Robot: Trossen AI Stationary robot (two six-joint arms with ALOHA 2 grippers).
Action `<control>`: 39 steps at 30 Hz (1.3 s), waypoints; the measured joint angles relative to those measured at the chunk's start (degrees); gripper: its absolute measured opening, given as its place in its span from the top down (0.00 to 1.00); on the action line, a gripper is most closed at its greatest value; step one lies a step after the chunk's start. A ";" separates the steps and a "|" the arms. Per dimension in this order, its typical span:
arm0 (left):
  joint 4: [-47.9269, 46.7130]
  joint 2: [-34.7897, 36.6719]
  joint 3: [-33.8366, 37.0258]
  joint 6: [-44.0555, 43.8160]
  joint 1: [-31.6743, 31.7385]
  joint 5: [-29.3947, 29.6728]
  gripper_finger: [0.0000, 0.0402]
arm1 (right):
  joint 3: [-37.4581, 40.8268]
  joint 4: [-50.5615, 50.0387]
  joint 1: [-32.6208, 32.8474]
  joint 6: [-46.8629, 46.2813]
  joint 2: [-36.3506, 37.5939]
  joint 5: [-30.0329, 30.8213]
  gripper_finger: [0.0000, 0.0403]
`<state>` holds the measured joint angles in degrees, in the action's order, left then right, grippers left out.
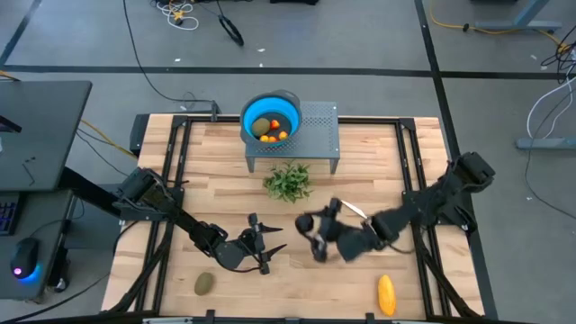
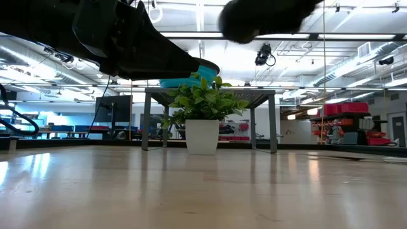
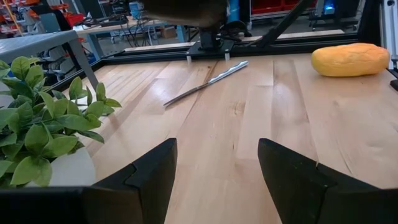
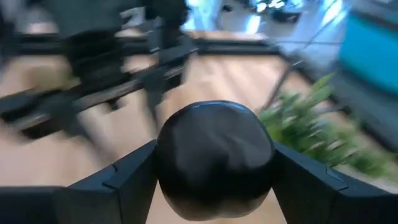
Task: Pick & Place Fruit
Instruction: Put the black plum into the blue strainer bowl on the shelf
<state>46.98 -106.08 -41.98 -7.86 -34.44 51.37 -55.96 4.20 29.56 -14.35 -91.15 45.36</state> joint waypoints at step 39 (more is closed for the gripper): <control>-0.73 0.00 0.00 0.14 1.88 -4.10 0.42 | -7.52 31.51 -42.94 24.31 -5.08 -27.64 0.30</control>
<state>46.25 -106.08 -41.98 -7.72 -32.55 47.27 -63.48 35.71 -13.37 9.96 -96.23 17.73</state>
